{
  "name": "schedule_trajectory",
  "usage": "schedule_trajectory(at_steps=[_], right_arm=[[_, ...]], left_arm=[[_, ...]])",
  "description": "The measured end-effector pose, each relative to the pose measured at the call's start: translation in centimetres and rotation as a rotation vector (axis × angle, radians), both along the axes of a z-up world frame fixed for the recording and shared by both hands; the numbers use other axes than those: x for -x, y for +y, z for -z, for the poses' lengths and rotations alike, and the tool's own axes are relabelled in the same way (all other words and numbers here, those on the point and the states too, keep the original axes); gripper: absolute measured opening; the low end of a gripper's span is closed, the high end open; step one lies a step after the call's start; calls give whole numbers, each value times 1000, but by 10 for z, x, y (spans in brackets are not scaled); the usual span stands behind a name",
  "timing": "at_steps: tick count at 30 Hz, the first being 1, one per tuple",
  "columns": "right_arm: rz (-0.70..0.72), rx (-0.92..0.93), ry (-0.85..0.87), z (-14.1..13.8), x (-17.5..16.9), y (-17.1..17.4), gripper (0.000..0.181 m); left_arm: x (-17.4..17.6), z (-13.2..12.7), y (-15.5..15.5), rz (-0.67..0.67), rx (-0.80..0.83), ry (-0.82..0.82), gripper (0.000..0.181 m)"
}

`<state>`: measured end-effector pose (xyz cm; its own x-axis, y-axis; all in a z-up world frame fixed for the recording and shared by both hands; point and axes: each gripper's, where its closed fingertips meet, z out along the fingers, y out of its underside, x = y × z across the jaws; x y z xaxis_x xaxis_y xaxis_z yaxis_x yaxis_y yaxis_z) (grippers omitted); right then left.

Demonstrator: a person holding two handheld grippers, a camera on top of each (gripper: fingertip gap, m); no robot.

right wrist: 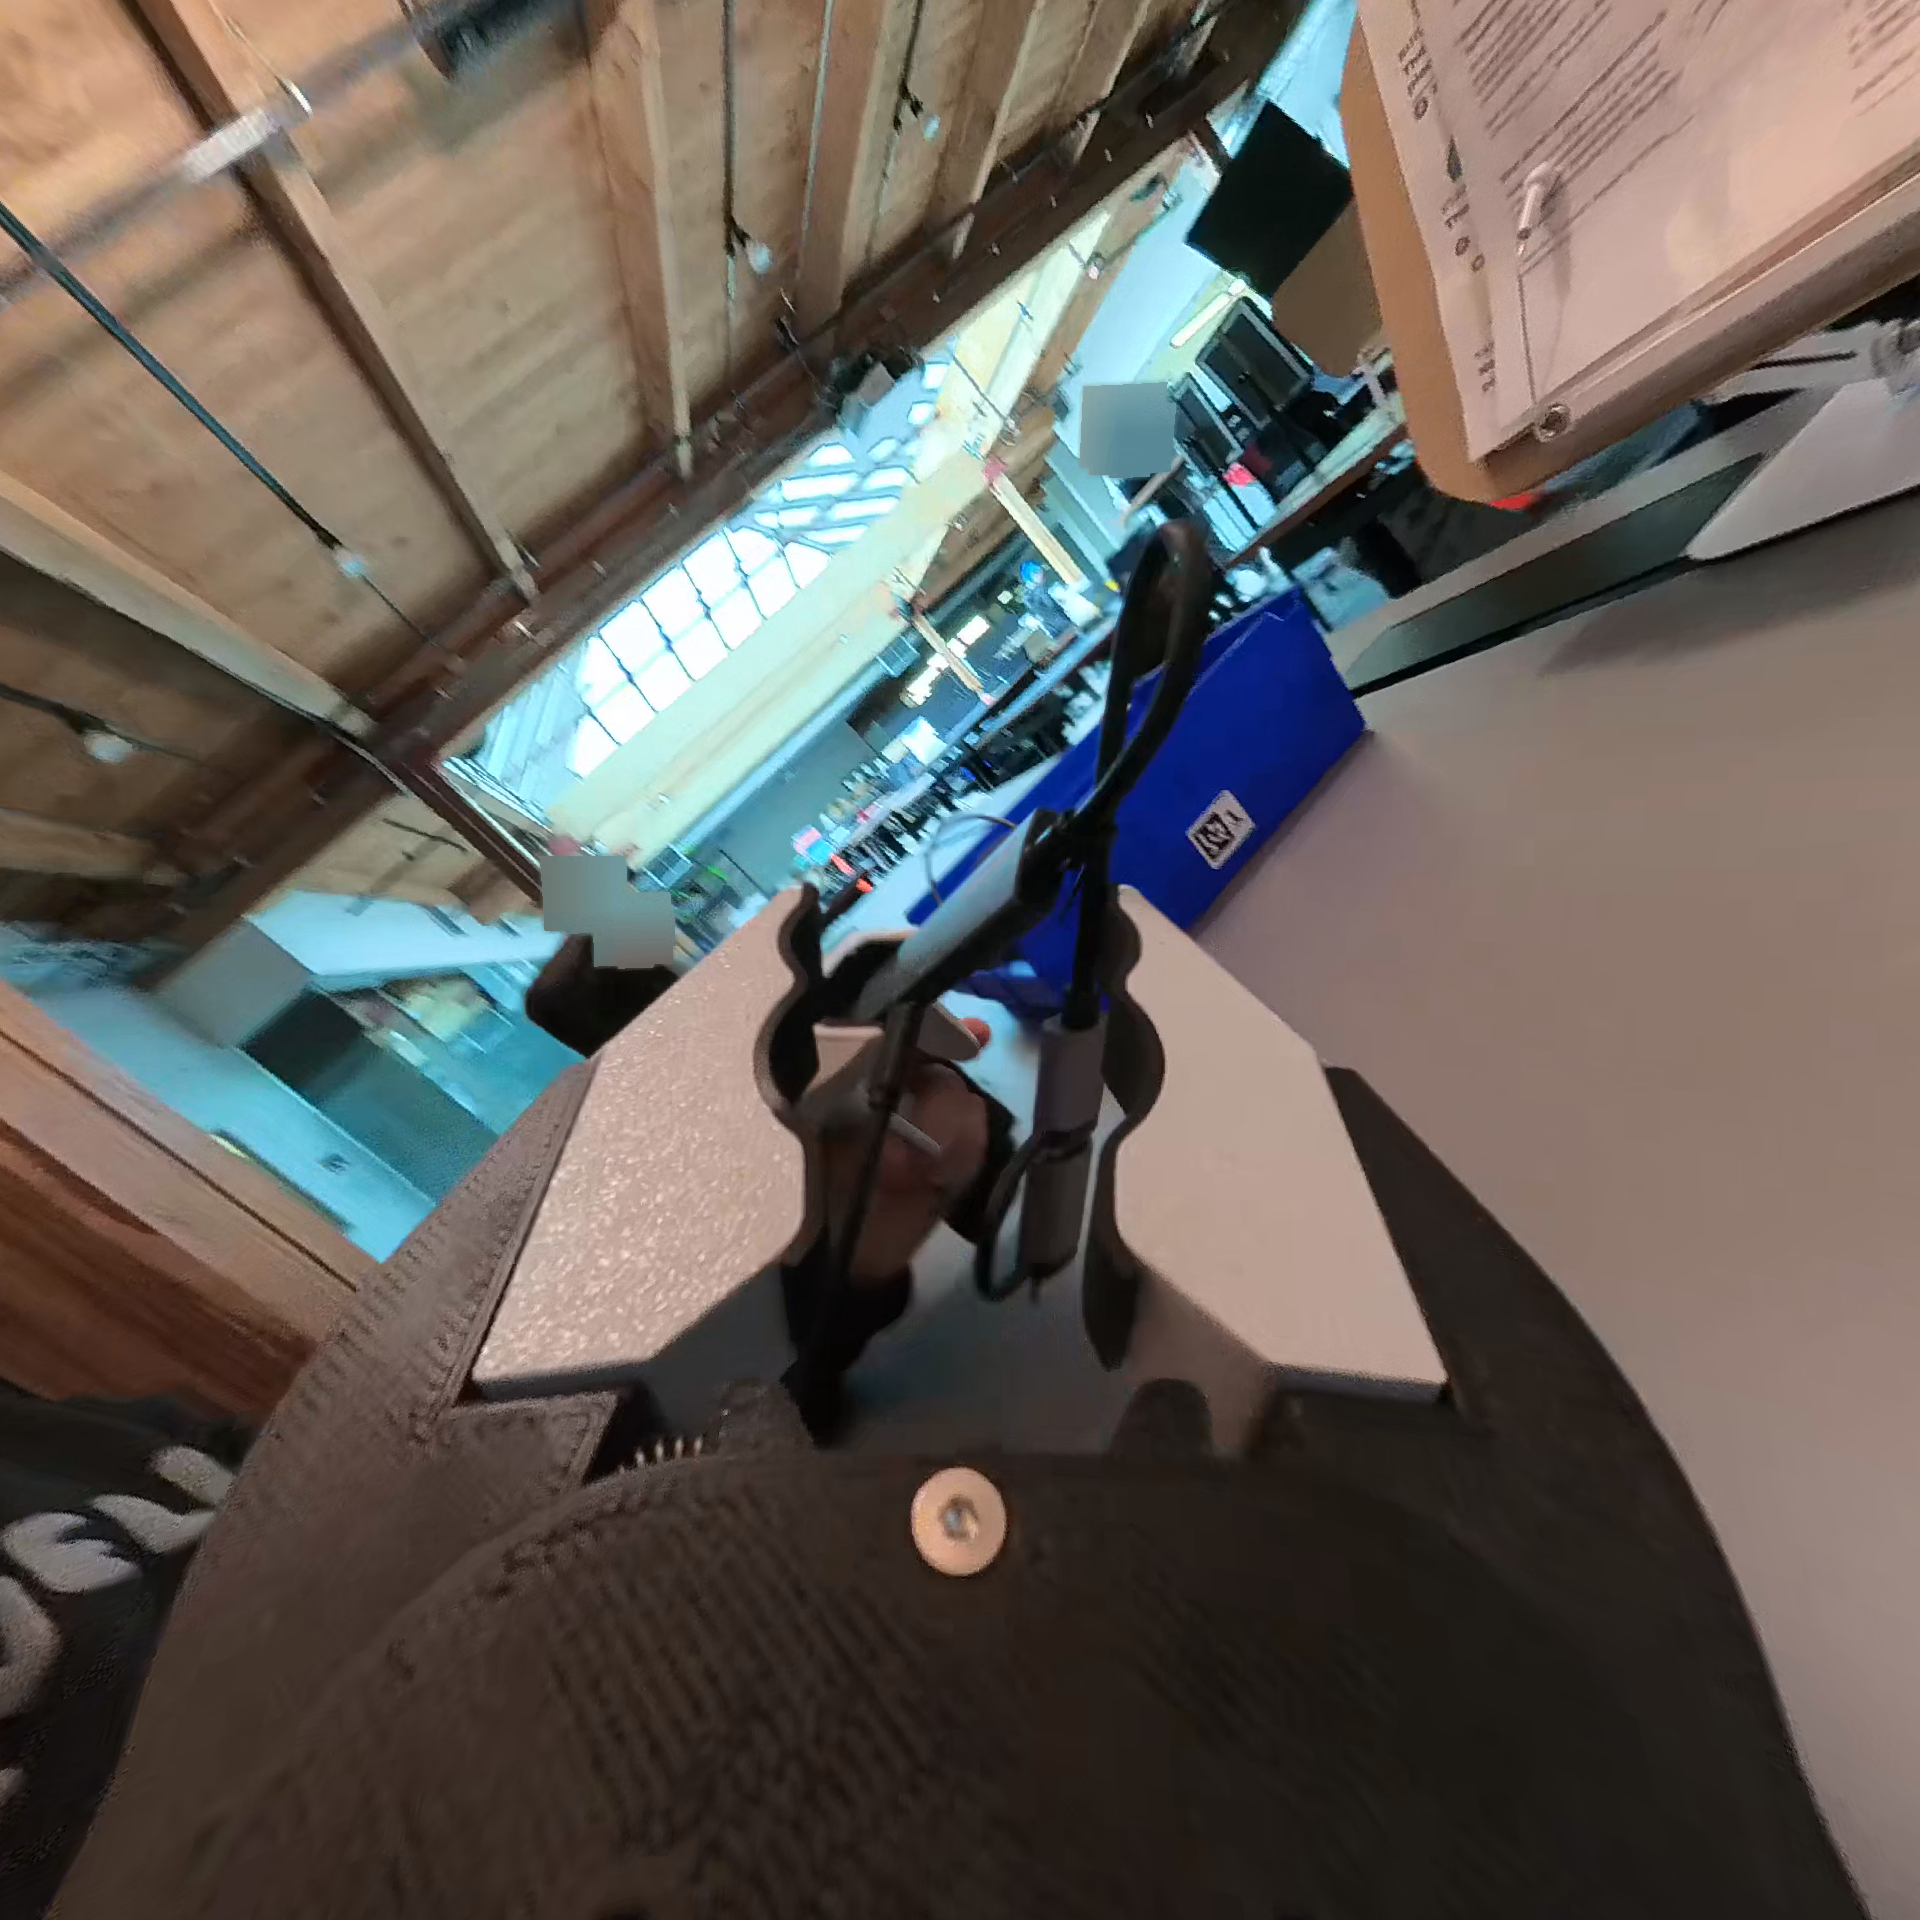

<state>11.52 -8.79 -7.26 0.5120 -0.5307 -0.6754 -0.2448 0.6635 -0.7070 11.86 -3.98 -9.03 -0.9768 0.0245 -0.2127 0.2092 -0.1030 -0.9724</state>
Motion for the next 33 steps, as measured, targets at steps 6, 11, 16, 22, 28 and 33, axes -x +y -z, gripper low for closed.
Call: schedule_trajectory(at_steps=[6, 11, 16, 22, 28, 33], right_arm=[[210, 518, 23, 12, -3, -6, 81], [218, 876, -83, 16, -8, 40, 63], [262, 918, -34, 26, -16, 39, 39], [269, 929, -91, 27, -18, 44, 24], [323, 950, -136, 28, -23, 49, 19], [334, 896, -137, 29, -25, 50, 17]], left_arm=[[-22, -2, 7, -119, 10, 5, 23], [-28, -1, 9, -146, 15, 18, 22], [-29, -2, 11, -151, 21, 13, 23], [-28, -2, 9, -146, 25, 19, 22], [-31, -3, 10, -154, 39, 33, 22], [-31, -3, 10, -162, 45, 23, 22]])
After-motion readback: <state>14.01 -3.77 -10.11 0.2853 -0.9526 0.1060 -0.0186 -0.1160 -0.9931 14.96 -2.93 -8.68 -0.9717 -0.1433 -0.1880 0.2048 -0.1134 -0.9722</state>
